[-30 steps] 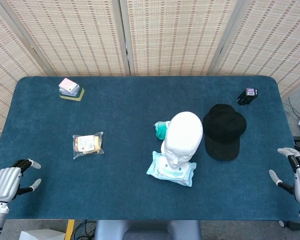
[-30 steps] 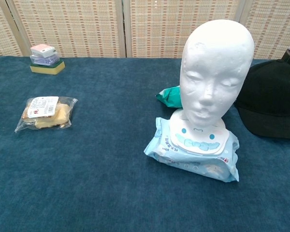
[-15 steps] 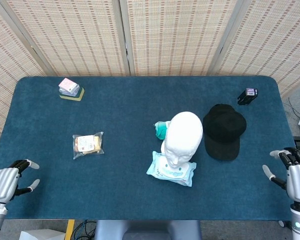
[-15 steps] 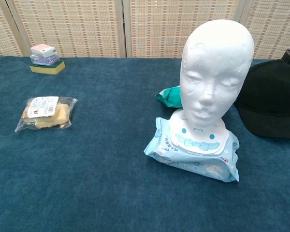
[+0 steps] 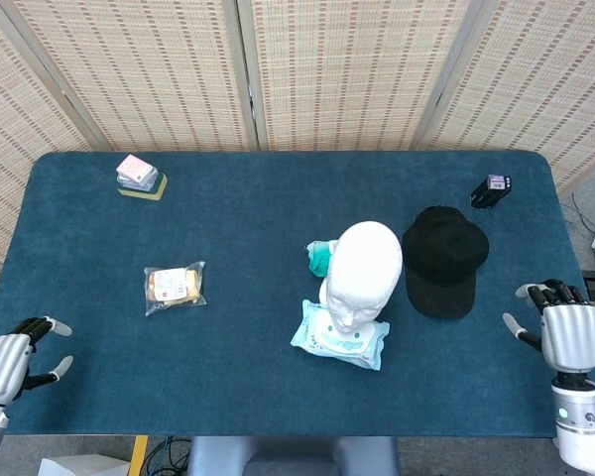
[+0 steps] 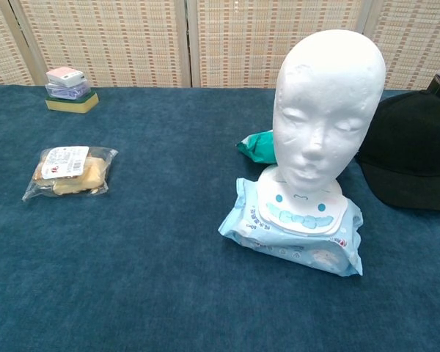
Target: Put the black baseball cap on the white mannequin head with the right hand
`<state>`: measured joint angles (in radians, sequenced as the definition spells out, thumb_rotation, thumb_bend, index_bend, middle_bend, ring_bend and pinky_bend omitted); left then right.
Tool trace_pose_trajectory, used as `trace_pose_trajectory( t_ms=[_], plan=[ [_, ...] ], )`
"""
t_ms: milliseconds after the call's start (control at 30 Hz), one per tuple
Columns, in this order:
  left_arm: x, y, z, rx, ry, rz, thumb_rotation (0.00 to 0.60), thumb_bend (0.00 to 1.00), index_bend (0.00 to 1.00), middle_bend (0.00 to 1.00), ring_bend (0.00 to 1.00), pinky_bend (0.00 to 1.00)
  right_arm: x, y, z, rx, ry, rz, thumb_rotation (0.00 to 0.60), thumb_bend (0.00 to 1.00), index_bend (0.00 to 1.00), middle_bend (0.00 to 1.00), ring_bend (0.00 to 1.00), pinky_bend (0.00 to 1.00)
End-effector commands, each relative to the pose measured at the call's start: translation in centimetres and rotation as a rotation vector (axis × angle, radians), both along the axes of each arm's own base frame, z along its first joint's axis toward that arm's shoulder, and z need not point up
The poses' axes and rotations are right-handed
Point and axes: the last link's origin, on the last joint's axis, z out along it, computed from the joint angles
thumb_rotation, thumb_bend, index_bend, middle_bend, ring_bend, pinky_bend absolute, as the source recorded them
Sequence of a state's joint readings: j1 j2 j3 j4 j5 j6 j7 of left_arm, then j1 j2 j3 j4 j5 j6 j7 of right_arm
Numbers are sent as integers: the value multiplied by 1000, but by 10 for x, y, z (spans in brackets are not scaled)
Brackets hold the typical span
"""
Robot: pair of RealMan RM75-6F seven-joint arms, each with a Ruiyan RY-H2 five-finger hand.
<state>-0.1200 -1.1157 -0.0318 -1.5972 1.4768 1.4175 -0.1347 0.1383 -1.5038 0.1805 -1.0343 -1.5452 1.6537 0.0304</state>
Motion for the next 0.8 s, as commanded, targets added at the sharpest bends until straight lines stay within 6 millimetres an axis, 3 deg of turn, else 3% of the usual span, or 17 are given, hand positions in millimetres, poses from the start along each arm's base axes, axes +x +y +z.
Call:
trace_pose_trajectory(
  t_ms=[33,467,800],
  plan=[
    [-1,-1,1,2,1,3,600,222,417,388,298,505,-6,-9,-15,31,-13,-24,600,0,503,603,379,439],
    [-1,-3,3,3,0,6,600,223,423,389,298,506,-16,-25,-55,124,-27,-68,600,0,503,603,379,440],
    [-1,-3,2,2,2,6,600,223,423,389,298,505,-14,-27,-72,169,-27,-66,600,0,503,603,379,440]
  ],
)
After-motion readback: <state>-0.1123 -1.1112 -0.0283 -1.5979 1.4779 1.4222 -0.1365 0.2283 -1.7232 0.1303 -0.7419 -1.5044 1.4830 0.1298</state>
